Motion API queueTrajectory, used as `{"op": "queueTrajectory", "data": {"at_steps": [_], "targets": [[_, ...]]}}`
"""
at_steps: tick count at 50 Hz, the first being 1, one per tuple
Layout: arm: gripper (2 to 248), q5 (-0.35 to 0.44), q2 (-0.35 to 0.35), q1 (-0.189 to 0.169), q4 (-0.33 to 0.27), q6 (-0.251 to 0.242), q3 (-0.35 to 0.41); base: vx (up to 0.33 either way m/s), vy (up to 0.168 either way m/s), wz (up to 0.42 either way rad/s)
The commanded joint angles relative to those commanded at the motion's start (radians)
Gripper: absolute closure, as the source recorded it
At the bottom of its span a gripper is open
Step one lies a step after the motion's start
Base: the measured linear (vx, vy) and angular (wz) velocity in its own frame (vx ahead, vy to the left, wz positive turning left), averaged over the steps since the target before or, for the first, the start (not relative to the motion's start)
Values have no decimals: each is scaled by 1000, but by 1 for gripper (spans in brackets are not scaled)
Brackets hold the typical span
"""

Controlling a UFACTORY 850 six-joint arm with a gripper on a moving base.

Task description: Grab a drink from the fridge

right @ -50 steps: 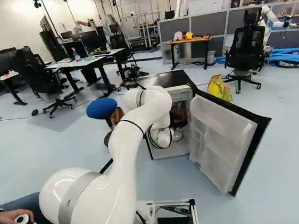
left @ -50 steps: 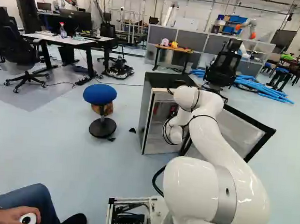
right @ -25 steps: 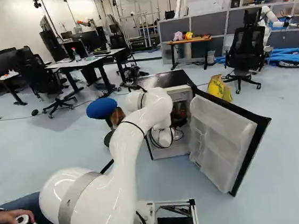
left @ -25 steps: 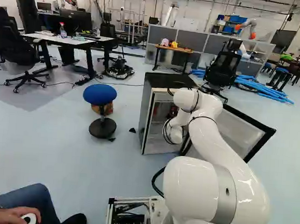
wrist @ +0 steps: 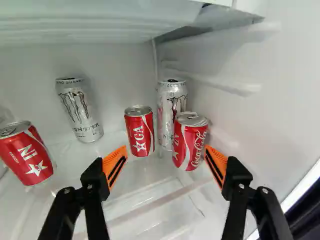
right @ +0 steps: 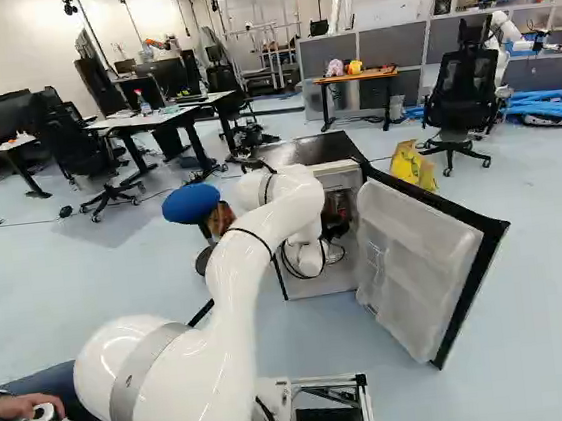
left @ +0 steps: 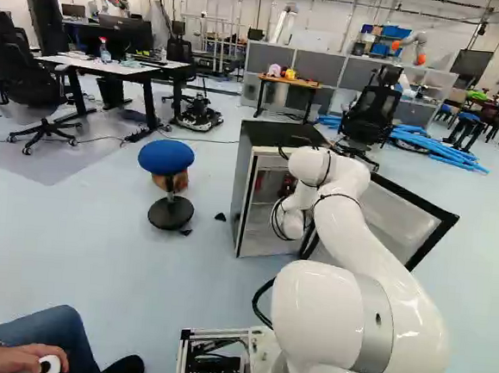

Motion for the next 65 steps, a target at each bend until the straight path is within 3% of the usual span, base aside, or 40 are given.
{"op": "queueTrajectory", "data": {"at_steps": [1, 21, 22, 32, 65], "targets": [[41, 0, 0, 0, 0, 0, 0, 0, 0, 0], [41, 0, 0, 0, 0, 0, 0, 0, 0, 0], [54, 0, 0, 0, 0, 0, 0, 0, 0, 0], [70, 0, 0, 0, 0, 0, 0, 0, 0, 0], [68, 0, -3, -5, 0, 0, -6, 0, 0, 0]]}}
